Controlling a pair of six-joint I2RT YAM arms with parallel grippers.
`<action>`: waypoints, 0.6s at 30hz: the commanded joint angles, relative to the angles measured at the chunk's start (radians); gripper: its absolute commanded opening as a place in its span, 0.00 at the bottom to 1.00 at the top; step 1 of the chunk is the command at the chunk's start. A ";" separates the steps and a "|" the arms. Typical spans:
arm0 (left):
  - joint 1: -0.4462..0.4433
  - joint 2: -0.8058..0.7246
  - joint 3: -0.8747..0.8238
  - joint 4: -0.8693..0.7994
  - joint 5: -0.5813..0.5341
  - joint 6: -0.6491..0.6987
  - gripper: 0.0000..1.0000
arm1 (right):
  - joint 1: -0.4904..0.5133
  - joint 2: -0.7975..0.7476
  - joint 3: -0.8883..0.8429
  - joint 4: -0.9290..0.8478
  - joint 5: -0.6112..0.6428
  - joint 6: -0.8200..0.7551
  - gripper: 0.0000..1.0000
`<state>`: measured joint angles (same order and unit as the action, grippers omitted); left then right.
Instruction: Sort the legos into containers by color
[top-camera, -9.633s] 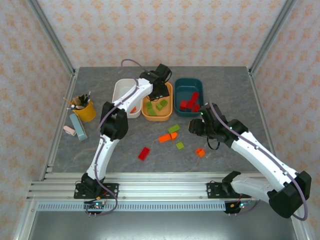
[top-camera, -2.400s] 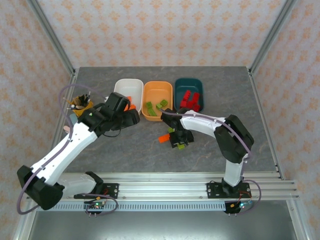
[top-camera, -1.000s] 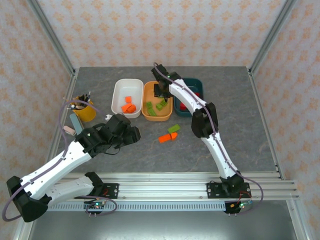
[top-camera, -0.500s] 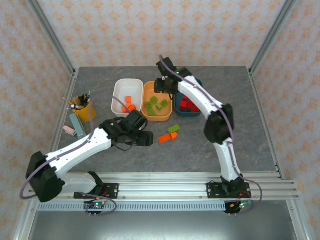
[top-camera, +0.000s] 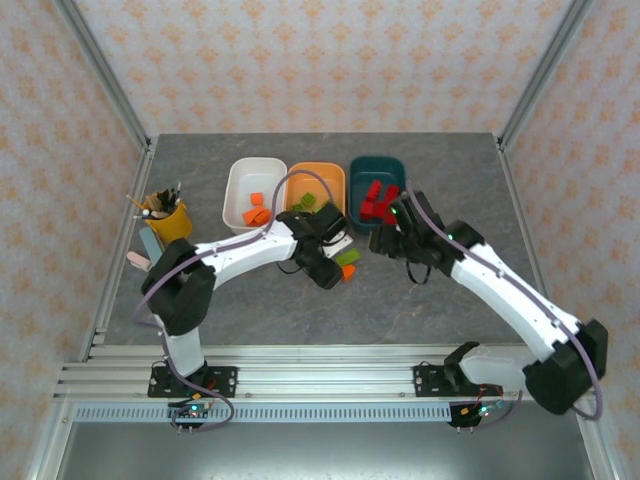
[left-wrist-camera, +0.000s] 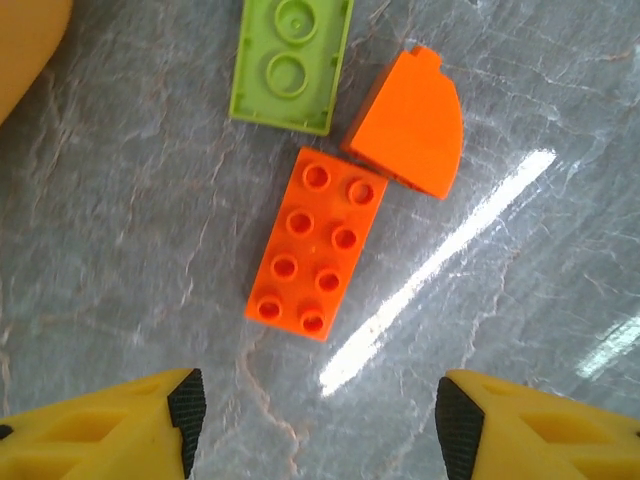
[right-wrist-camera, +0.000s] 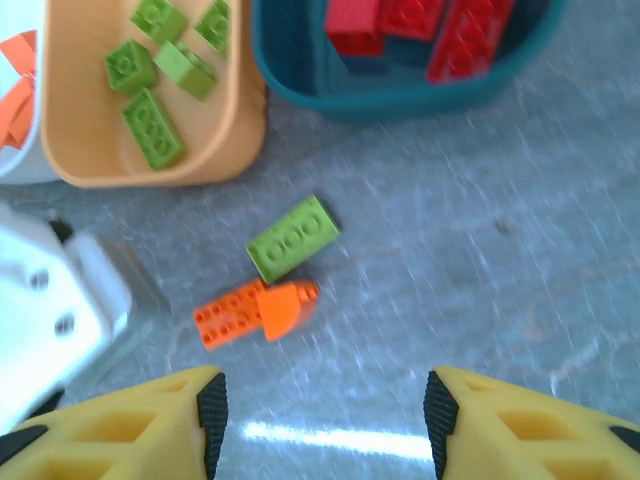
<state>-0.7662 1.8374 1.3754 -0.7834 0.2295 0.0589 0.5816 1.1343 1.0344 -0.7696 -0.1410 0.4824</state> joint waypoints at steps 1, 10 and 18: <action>-0.005 0.057 0.070 -0.063 0.014 0.119 0.63 | -0.002 -0.135 -0.068 -0.023 -0.009 0.112 0.56; -0.005 0.208 0.193 -0.168 0.018 0.150 0.58 | -0.003 -0.231 -0.103 -0.084 0.029 0.155 0.57; -0.010 0.271 0.235 -0.202 0.015 0.156 0.56 | -0.005 -0.220 -0.076 -0.100 0.037 0.142 0.57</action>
<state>-0.7662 2.0857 1.5799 -0.9291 0.2478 0.1864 0.5816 0.9154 0.9333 -0.8371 -0.1345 0.6174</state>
